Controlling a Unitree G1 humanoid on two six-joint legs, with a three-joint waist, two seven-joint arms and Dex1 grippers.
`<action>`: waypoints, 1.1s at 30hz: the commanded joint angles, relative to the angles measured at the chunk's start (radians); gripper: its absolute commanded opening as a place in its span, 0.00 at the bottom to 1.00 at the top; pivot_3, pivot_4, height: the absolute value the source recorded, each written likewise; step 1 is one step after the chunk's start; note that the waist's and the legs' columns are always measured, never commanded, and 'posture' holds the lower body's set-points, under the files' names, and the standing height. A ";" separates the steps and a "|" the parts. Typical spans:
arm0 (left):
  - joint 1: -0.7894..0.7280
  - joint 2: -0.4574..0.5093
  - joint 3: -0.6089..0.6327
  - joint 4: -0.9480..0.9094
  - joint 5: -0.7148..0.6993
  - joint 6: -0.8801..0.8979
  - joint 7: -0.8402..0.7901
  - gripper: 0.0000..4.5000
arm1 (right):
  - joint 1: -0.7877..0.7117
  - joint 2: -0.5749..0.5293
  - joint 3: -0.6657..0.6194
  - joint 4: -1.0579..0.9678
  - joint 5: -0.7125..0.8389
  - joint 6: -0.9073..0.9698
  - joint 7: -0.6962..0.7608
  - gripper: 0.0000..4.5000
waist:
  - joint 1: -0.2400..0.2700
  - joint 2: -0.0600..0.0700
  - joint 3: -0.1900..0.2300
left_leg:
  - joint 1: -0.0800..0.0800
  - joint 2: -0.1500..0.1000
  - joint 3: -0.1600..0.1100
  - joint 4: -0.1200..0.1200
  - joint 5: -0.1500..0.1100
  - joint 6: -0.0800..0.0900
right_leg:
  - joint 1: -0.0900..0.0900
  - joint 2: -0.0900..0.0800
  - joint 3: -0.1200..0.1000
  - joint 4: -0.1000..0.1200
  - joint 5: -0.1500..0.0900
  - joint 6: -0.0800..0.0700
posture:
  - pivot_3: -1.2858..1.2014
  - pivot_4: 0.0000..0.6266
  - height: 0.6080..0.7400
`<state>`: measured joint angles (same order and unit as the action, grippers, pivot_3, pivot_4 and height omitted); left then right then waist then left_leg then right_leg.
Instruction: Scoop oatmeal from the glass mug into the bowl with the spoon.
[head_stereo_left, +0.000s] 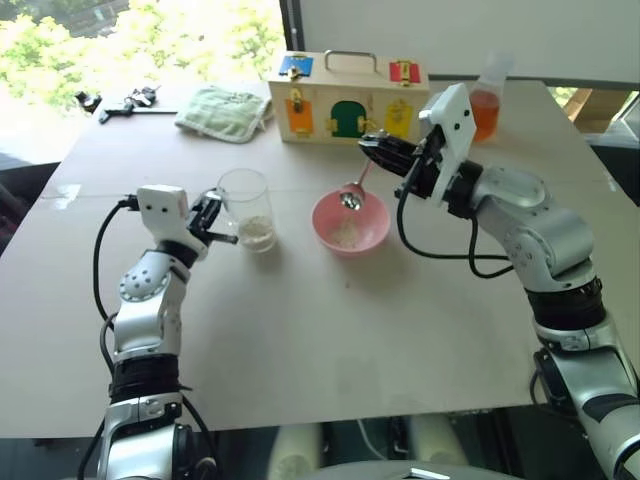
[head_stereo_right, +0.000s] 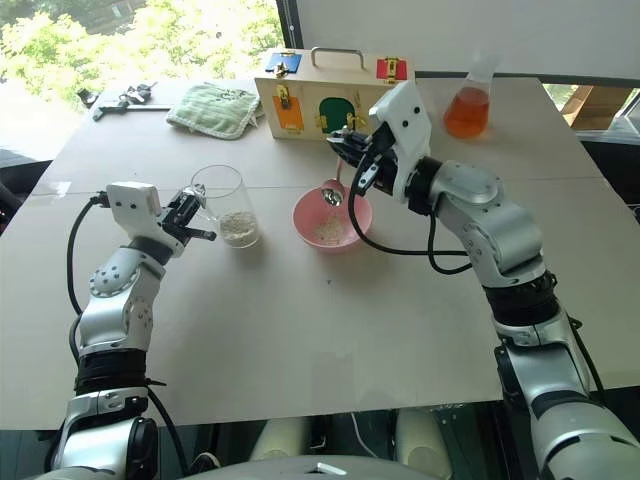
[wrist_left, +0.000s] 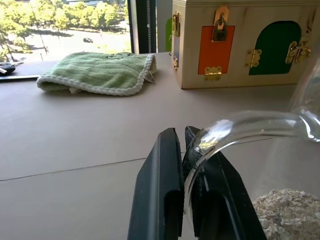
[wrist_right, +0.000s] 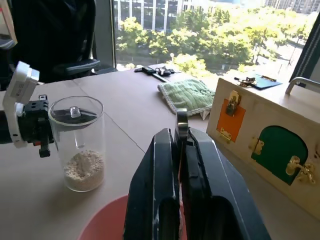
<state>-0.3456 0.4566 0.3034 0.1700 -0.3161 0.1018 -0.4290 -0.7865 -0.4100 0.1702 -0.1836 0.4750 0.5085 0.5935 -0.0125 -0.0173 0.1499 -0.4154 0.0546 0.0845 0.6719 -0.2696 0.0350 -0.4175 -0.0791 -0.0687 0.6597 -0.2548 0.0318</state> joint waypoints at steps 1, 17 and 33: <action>-0.012 0.000 0.003 -0.026 -0.004 -0.024 -0.003 0.01 | -0.002 -0.007 -0.006 -0.054 -0.032 -0.062 0.044 0.00 | 0.000 0.000 0.000 | 0.000 0.000 0.000 0.000 0.000 0.000 | 0.000 0.000 0.000 0.000 0.000 0.000 | 0.52 0.24 1.00; -0.039 -0.044 -0.056 -0.018 0.009 -0.034 -0.012 0.01 | -0.252 0.366 -0.417 0.123 0.433 0.353 -0.416 0.00 | -0.002 0.001 0.000 | 0.000 0.000 0.003 0.001 0.000 0.000 | 0.001 0.001 -0.001 0.002 0.000 0.000 | 0.52 0.24 1.00; -0.064 -0.062 -0.063 -0.029 0.004 -0.036 -0.003 0.00 | -0.157 0.363 -0.111 0.160 0.138 0.196 -0.262 0.08 | -0.004 0.000 0.000 | 0.000 0.000 0.003 0.002 0.000 0.000 | 0.001 0.001 -0.001 0.002 0.000 0.000 | 0.52 0.24 1.00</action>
<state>-0.3884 0.3874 0.2236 0.1884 -0.3037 0.0901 -0.4329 -0.9377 -0.0418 0.0690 0.0015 0.6321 0.7370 0.3219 -0.0161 -0.0170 0.1502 -0.4155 0.0546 0.0875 0.6734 -0.2694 0.0346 -0.4169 -0.0783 -0.0695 0.6613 -0.2548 0.0316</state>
